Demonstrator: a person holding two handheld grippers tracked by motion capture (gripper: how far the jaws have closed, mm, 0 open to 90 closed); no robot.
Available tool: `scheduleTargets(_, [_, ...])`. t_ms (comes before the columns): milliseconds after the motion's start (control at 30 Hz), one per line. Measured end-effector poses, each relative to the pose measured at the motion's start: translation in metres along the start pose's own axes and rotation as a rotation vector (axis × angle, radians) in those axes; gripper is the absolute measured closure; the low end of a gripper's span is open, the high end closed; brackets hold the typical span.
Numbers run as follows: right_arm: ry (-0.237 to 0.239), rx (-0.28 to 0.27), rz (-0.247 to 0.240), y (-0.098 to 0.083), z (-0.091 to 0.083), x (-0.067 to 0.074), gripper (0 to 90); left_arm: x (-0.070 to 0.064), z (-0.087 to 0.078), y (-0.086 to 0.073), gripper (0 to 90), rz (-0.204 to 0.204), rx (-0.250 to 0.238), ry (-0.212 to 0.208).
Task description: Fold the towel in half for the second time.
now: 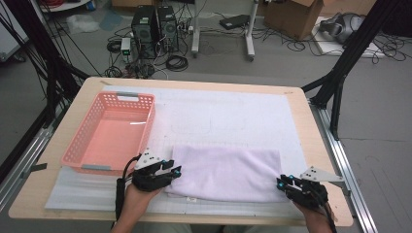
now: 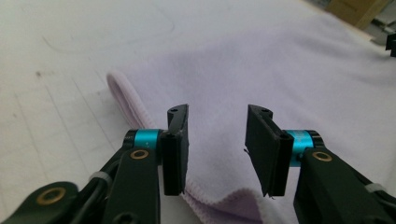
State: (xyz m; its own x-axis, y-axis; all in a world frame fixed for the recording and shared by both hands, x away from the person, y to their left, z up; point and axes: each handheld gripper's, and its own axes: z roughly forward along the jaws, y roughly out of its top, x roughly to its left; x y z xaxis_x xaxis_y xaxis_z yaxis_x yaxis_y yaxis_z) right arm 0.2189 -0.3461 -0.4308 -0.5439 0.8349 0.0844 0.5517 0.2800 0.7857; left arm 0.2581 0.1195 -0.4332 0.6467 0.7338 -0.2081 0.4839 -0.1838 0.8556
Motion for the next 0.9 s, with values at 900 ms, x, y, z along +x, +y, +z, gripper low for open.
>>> scheduleTargets(900, [-0.03,0.059,0.104,0.047,0.077,-0.058,56.7,0.046,0.064,0.039,39.1,-0.069,0.128,0.183])
